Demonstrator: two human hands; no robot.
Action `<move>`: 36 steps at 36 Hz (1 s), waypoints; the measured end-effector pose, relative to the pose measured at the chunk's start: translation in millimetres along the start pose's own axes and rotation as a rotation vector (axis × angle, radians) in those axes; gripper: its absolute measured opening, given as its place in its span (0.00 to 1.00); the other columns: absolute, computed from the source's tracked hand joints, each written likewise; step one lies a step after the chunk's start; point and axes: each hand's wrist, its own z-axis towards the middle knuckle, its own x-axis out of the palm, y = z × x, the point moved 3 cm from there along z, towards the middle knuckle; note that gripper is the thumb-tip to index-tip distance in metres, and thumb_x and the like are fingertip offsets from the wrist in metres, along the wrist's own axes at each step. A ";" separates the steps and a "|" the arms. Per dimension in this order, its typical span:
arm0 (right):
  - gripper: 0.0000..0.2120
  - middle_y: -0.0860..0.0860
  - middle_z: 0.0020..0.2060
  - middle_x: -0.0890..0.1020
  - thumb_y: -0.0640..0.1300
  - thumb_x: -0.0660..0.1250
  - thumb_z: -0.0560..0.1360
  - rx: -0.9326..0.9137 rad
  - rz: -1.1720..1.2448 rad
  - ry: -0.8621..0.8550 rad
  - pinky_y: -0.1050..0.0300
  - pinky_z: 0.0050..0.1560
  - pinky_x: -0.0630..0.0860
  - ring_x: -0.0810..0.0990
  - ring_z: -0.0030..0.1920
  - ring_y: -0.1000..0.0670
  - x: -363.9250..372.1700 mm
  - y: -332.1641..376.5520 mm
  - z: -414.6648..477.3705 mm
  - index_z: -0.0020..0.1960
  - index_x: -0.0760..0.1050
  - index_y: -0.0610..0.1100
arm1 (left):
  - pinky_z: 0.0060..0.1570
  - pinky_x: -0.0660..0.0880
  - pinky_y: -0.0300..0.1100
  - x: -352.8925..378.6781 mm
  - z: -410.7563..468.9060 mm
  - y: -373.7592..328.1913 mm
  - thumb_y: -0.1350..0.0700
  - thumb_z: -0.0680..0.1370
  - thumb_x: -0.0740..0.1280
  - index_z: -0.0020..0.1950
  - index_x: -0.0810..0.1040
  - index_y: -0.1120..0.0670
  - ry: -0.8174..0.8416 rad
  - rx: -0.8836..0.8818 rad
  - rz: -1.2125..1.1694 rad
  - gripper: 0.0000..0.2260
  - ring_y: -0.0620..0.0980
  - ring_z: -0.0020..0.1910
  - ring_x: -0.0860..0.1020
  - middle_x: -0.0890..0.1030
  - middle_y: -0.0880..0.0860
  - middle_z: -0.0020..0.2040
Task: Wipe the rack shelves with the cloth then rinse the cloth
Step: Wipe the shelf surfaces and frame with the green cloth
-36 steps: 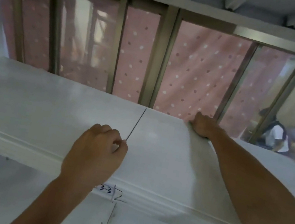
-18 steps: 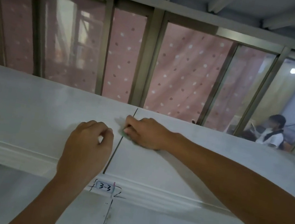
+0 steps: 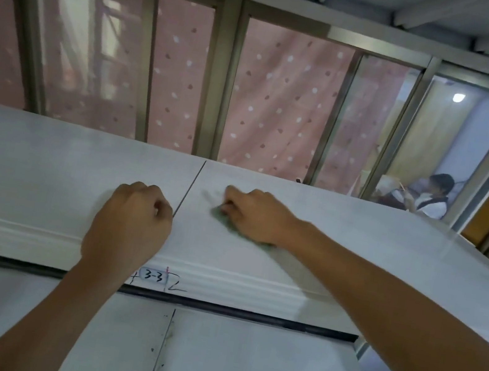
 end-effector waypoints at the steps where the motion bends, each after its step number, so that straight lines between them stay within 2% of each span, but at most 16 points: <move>1: 0.12 0.40 0.45 0.80 0.55 0.53 0.82 0.086 -0.037 0.002 0.49 0.43 0.73 0.77 0.43 0.40 -1.7 -17.1 3.5 0.55 0.66 0.47 | 0.41 0.71 0.48 0.2 -0.5 -0.5 0.61 0.77 0.64 0.42 0.81 0.59 0.007 0.006 0.004 0.08 0.54 0.45 0.73 0.79 0.54 0.40; 5: 0.16 0.41 0.46 0.78 0.54 0.50 0.84 0.296 -0.091 0.025 0.50 0.41 0.71 0.75 0.41 0.43 -6.0 -58.9 3.0 0.58 0.67 0.43 | 0.43 0.68 0.45 0.4 -0.9 0.6 0.58 0.77 0.66 0.45 0.83 0.57 0.028 -0.008 0.009 0.07 0.50 0.45 0.70 0.81 0.54 0.43; 9: 0.16 0.43 0.43 0.78 0.53 0.50 0.84 0.270 -0.170 0.009 0.51 0.40 0.69 0.73 0.40 0.42 -4.5 -46.6 0.4 0.58 0.67 0.42 | 0.43 0.68 0.43 -2.9 -0.1 -1.0 0.58 0.77 0.65 0.45 0.84 0.54 0.053 -0.031 -0.018 0.07 0.49 0.44 0.72 0.80 0.51 0.44; 12: 0.15 0.40 0.45 0.80 0.52 0.51 0.83 0.203 -0.144 -0.003 0.49 0.41 0.71 0.75 0.41 0.41 -6.3 -18.5 -3.1 0.57 0.68 0.41 | 0.44 0.72 0.42 -8.8 1.8 -1.0 0.60 0.76 0.65 0.42 0.83 0.53 0.054 -0.057 -0.145 0.08 0.49 0.45 0.78 0.82 0.48 0.42; 15: 0.14 0.40 0.46 0.78 0.50 0.53 0.83 0.128 -0.097 -0.002 0.50 0.41 0.68 0.74 0.43 0.41 -7.7 27.9 -8.7 0.58 0.68 0.40 | 0.40 0.69 0.27 -21.7 4.0 7.1 0.60 0.77 0.67 0.41 0.84 0.52 0.033 -0.126 -0.320 0.08 0.40 0.41 0.80 0.84 0.44 0.39; 17: 0.14 0.39 0.49 0.77 0.48 0.53 0.82 0.143 -0.100 -0.018 0.51 0.42 0.66 0.73 0.45 0.40 -6.4 54.7 -10.1 0.60 0.67 0.39 | 0.39 0.67 0.21 -33.8 4.4 18.2 0.60 0.77 0.68 0.41 0.84 0.53 0.011 -0.106 -0.336 0.07 0.37 0.40 0.80 0.84 0.44 0.39; 18: 0.15 0.40 0.51 0.77 0.48 0.54 0.82 0.175 -0.106 -0.026 0.51 0.42 0.66 0.74 0.47 0.40 -5.1 63.9 -9.2 0.62 0.67 0.39 | 0.41 0.68 0.21 -40.3 4.3 26.9 0.61 0.76 0.69 0.41 0.84 0.54 -0.006 -0.051 -0.290 0.06 0.39 0.39 0.80 0.84 0.45 0.39; 19: 0.15 0.40 0.52 0.77 0.47 0.54 0.82 0.216 -0.102 -0.029 0.51 0.42 0.66 0.73 0.48 0.40 -4.2 70.6 -7.7 0.62 0.67 0.39 | 0.44 0.71 0.26 -46.1 4.0 37.5 0.61 0.76 0.70 0.41 0.84 0.55 -0.030 0.024 -0.226 0.06 0.43 0.40 0.80 0.85 0.47 0.40; 20: 0.14 0.41 0.53 0.76 0.47 0.54 0.82 0.259 -0.085 -0.028 0.51 0.43 0.66 0.72 0.48 0.41 -3.2 75.3 -5.7 0.62 0.67 0.39 | 0.47 0.75 0.35 -50.5 4.1 50.8 0.62 0.76 0.70 0.41 0.84 0.56 -0.049 0.105 -0.159 0.05 0.48 0.41 0.81 0.84 0.49 0.40; 21: 0.14 0.41 0.53 0.76 0.46 0.55 0.82 0.301 -0.068 -0.026 0.51 0.43 0.66 0.71 0.48 0.42 -3.0 79.8 -4.1 0.62 0.67 0.39 | 0.45 0.77 0.43 -54.3 4.5 65.9 0.61 0.75 0.70 0.40 0.84 0.56 -0.057 0.180 -0.096 0.05 0.53 0.40 0.81 0.84 0.51 0.39; 22: 0.13 0.41 0.54 0.76 0.44 0.56 0.81 0.336 -0.056 -0.028 0.51 0.43 0.66 0.71 0.49 0.43 -3.0 83.9 -2.3 0.63 0.67 0.39 | 0.43 0.78 0.47 -58.4 4.8 81.4 0.58 0.75 0.68 0.39 0.83 0.57 -0.058 0.240 -0.038 0.07 0.55 0.38 0.81 0.83 0.52 0.38; 25: 0.13 0.41 0.56 0.77 0.41 0.56 0.81 0.396 -0.053 -0.066 0.52 0.45 0.66 0.74 0.57 0.41 -2.2 101.7 1.9 0.64 0.68 0.38 | 0.38 0.74 0.45 -73.0 2.9 123.8 0.52 0.77 0.63 0.38 0.82 0.59 -0.077 0.365 0.059 0.14 0.55 0.35 0.78 0.80 0.53 0.36; 28: 0.14 0.42 0.56 0.77 0.40 0.56 0.80 0.419 -0.068 -0.085 0.53 0.45 0.66 0.75 0.57 0.42 1.1 121.6 4.5 0.64 0.67 0.38 | 0.40 0.73 0.43 -84.6 0.5 144.6 0.50 0.79 0.62 0.40 0.82 0.59 -0.090 0.429 0.041 0.16 0.52 0.37 0.77 0.80 0.52 0.38; 31: 0.14 0.42 0.54 0.77 0.39 0.57 0.79 0.435 -0.069 -0.106 0.53 0.42 0.67 0.76 0.53 0.43 4.8 148.9 13.8 0.64 0.68 0.39 | 0.41 0.76 0.46 -90.2 -0.7 158.0 0.52 0.80 0.62 0.42 0.82 0.59 -0.103 0.459 -0.006 0.15 0.51 0.40 0.77 0.81 0.50 0.40; 34: 0.11 0.44 0.51 0.77 0.39 0.57 0.78 0.438 -0.049 -0.123 0.53 0.40 0.66 0.70 0.44 0.46 7.0 176.2 24.1 0.60 0.68 0.40 | 0.46 0.76 0.43 -93.1 -4.3 162.8 0.55 0.79 0.65 0.43 0.83 0.59 -0.124 0.476 -0.048 0.11 0.50 0.42 0.78 0.81 0.50 0.42; 36: 0.11 0.43 0.51 0.77 0.38 0.57 0.78 0.432 -0.034 -0.122 0.53 0.41 0.66 0.71 0.45 0.46 7.6 191.2 30.4 0.59 0.68 0.40 | 0.46 0.76 0.43 -94.2 -8.2 165.4 0.56 0.79 0.66 0.43 0.83 0.58 -0.141 0.482 -0.062 0.09 0.49 0.43 0.78 0.82 0.49 0.43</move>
